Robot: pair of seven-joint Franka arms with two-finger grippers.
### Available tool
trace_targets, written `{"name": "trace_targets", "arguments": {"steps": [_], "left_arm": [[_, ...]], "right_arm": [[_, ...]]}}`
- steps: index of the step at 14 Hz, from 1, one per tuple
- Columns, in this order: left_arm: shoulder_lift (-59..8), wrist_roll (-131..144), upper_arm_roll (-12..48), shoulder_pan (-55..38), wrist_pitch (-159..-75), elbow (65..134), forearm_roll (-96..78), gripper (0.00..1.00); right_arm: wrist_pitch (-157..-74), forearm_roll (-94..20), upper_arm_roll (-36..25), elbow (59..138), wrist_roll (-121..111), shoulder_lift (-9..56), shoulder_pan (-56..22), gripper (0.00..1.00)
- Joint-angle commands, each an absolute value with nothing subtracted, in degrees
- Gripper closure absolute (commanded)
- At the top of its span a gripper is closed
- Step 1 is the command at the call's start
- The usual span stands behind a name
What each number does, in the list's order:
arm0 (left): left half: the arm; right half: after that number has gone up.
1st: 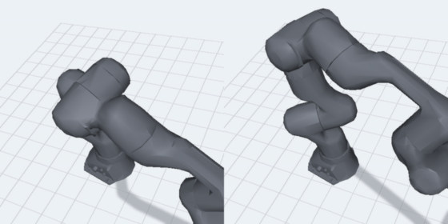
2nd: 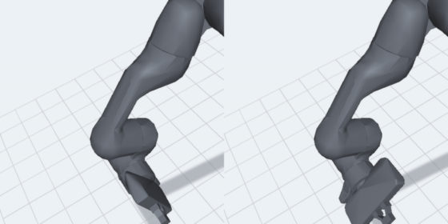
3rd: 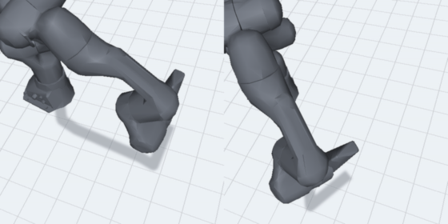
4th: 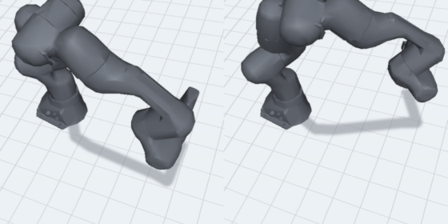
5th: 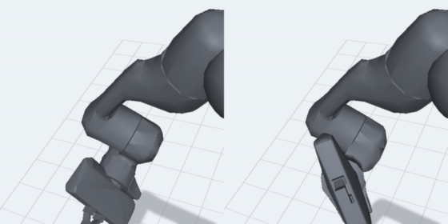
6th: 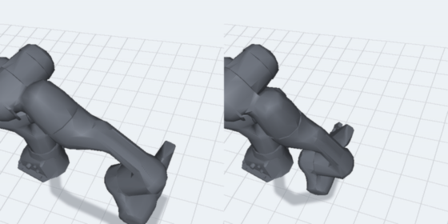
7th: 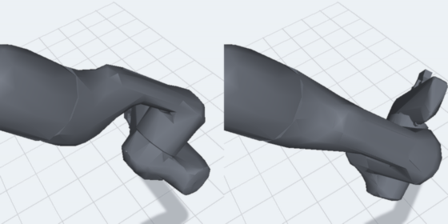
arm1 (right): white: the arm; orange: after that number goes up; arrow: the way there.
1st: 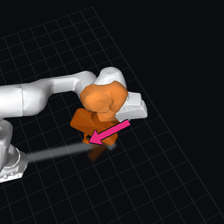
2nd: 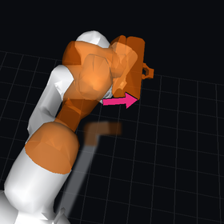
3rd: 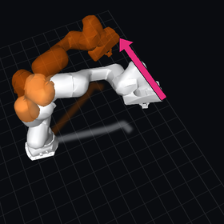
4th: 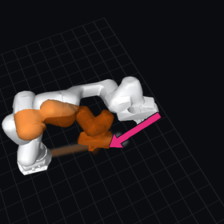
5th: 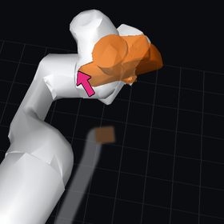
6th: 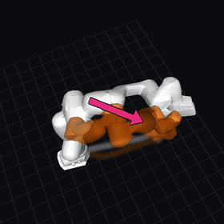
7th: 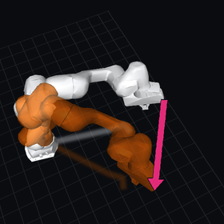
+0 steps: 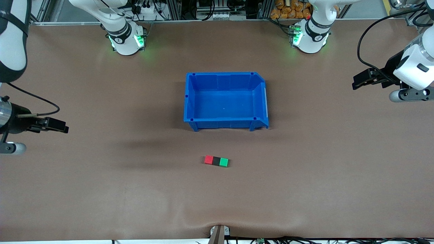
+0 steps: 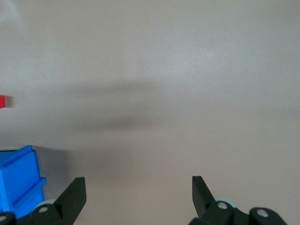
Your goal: Attach green and red cubes to black cube
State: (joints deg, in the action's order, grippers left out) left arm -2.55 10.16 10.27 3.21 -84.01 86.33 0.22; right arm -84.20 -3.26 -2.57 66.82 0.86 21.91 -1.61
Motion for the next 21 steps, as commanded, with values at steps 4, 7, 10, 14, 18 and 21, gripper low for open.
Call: {"name": "trace_targets", "arguments": {"steps": [4, 7, 10, 14, 18, 21], "left_arm": [[-0.70, 9.40, 10.81, 3.69, -84.02, 87.98, -0.62, 0.00], [-0.62, 9.32, 10.81, 3.78, -84.11, 88.15, -0.62, 0.00], [0.00, 9.32, 10.72, 3.78, -84.11, 88.94, -0.09, 0.00], [0.26, 9.05, 10.90, 3.78, -84.64, 89.03, -0.09, 0.00], [2.02, 7.56, 10.81, 3.78, -84.64, 89.91, -0.09, 0.00], [3.16, 7.29, 10.81, 3.78, -84.64, 90.87, -0.09, 0.00]], "right_arm": [[-84.99, -2.20, -0.97, 74.16, -2.63, 15.13, -0.09, 0.00], [-85.08, -2.20, -1.05, 75.85, -2.90, 13.10, -0.09, 0.00], [-84.73, -2.20, -1.05, 76.81, -4.12, 11.52, 0.17, 0.00], [-84.81, -2.11, -1.23, 78.13, -5.80, 9.32, 0.61, 0.00], [-84.81, -2.11, -1.41, 80.76, -7.20, 6.42, 0.70, 0.00], [-84.81, -2.11, -1.49, 82.70, -7.21, 4.49, 0.62, 0.00]]}}
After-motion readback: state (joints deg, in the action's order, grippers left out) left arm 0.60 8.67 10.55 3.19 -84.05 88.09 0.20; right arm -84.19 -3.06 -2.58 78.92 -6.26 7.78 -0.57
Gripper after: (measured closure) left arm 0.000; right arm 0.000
